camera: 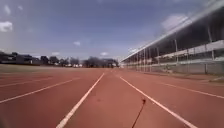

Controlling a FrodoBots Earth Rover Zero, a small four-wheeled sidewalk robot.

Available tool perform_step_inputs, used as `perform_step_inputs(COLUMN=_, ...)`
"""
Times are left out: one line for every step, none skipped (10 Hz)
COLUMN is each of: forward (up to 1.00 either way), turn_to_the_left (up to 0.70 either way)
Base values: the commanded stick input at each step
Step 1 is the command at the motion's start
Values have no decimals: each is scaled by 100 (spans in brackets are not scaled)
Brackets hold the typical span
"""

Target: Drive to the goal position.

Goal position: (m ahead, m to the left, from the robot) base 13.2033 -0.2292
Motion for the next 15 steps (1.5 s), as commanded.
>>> perform_step_inputs(forward=70, turn_to_the_left=0)
perform_step_inputs(forward=70, turn_to_the_left=0)
perform_step_inputs(forward=70, turn_to_the_left=0)
perform_step_inputs(forward=70, turn_to_the_left=0)
perform_step_inputs(forward=70, turn_to_the_left=0)
perform_step_inputs(forward=70, turn_to_the_left=0)
perform_step_inputs(forward=70, turn_to_the_left=0)
perform_step_inputs(forward=70, turn_to_the_left=0)
perform_step_inputs(forward=70, turn_to_the_left=0)
perform_step_inputs(forward=70, turn_to_the_left=0)
perform_step_inputs(forward=70, turn_to_the_left=0)
perform_step_inputs(forward=70, turn_to_the_left=0)
perform_step_inputs(forward=70, turn_to_the_left=0)
perform_step_inputs(forward=70, turn_to_the_left=0)
perform_step_inputs(forward=70, turn_to_the_left=0)
